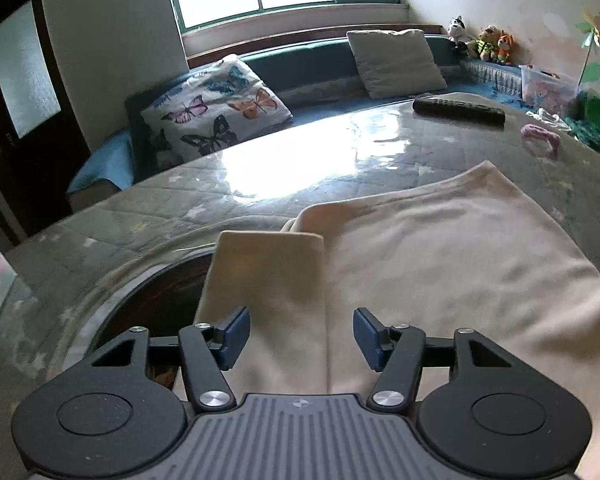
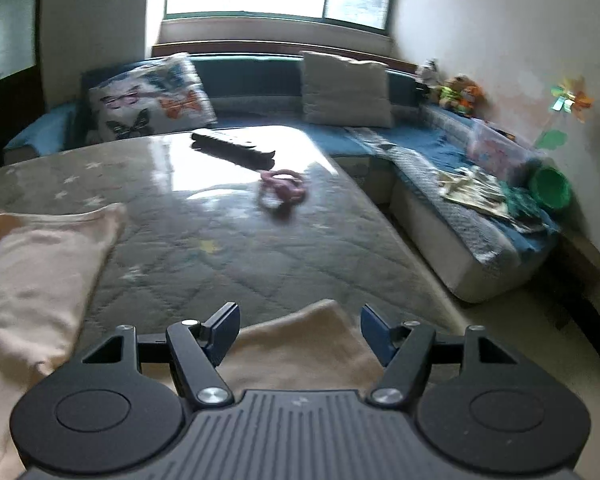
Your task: Fold clothes
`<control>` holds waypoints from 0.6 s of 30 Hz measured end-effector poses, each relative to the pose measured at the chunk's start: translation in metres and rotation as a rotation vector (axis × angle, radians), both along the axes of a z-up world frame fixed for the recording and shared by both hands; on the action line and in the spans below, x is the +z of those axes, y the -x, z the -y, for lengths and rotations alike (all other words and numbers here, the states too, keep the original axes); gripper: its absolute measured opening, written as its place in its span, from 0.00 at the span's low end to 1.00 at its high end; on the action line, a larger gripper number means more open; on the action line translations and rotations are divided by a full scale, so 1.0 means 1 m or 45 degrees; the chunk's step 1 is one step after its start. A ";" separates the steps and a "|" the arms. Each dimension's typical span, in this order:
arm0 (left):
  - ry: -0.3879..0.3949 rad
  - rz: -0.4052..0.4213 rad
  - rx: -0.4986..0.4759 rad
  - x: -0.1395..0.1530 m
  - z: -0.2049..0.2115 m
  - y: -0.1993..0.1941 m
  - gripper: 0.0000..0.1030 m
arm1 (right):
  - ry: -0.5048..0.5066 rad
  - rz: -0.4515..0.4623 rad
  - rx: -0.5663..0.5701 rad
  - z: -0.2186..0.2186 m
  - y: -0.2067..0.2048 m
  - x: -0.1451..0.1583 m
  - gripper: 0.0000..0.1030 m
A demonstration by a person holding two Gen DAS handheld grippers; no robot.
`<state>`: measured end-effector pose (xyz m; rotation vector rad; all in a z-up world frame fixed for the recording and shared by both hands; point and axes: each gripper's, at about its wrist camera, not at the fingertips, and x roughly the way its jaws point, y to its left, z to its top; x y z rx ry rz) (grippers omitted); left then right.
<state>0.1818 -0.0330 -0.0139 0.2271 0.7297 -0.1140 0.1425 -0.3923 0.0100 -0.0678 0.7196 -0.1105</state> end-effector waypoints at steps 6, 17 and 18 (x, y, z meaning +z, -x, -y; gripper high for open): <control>0.025 0.003 0.028 -0.006 -0.002 -0.020 0.30 | -0.001 -0.008 0.139 -0.032 -0.008 0.002 0.66; 0.178 0.139 0.277 0.041 -0.084 0.015 0.05 | -0.019 0.001 0.349 -0.079 -0.007 0.008 0.66; 0.187 0.155 0.311 0.047 -0.095 0.022 0.05 | -0.025 0.001 0.375 -0.084 -0.006 0.008 0.66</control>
